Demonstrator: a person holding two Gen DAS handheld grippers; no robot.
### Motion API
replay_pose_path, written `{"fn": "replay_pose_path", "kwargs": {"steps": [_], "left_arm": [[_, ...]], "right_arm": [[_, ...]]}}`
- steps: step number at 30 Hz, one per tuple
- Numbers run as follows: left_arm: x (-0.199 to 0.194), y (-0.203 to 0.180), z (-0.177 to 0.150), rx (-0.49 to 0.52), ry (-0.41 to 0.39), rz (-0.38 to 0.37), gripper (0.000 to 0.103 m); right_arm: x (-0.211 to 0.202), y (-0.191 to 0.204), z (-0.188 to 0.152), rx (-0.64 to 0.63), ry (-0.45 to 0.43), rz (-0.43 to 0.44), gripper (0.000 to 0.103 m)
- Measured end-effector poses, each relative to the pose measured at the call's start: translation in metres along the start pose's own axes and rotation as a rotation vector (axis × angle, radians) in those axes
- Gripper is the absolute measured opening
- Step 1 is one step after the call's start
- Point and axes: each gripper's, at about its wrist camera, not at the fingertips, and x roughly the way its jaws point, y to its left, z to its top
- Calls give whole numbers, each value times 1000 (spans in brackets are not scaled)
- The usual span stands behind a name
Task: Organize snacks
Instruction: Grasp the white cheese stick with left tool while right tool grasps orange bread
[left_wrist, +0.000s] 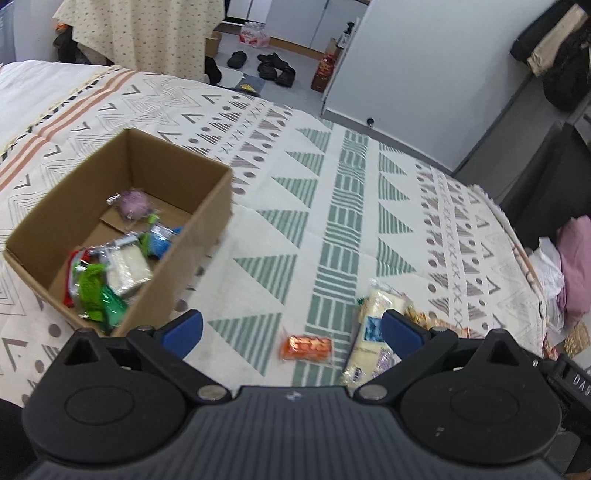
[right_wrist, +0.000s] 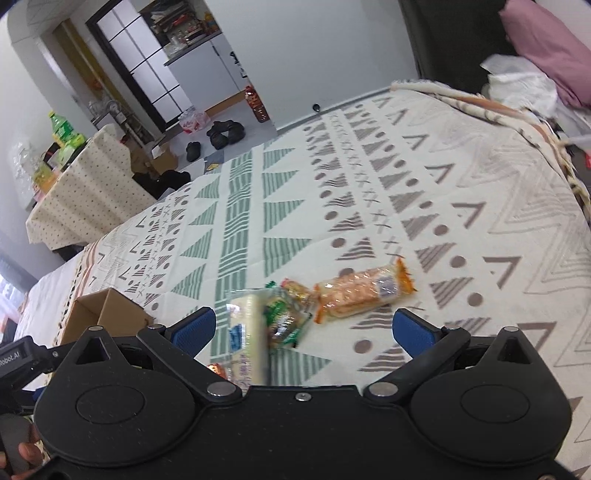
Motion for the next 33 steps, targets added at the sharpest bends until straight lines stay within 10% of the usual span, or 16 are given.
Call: {"fn": "replay_pose_path", "kwargs": {"steps": [15,33], "left_arm": [[40,-51,-13,72,35,-14,99],[124,-80,-9,96,182,-54,60]], "right_arm": [[25,-44,4,217,60,65,78],[101,-71,21,283,202,-1,65]]}}
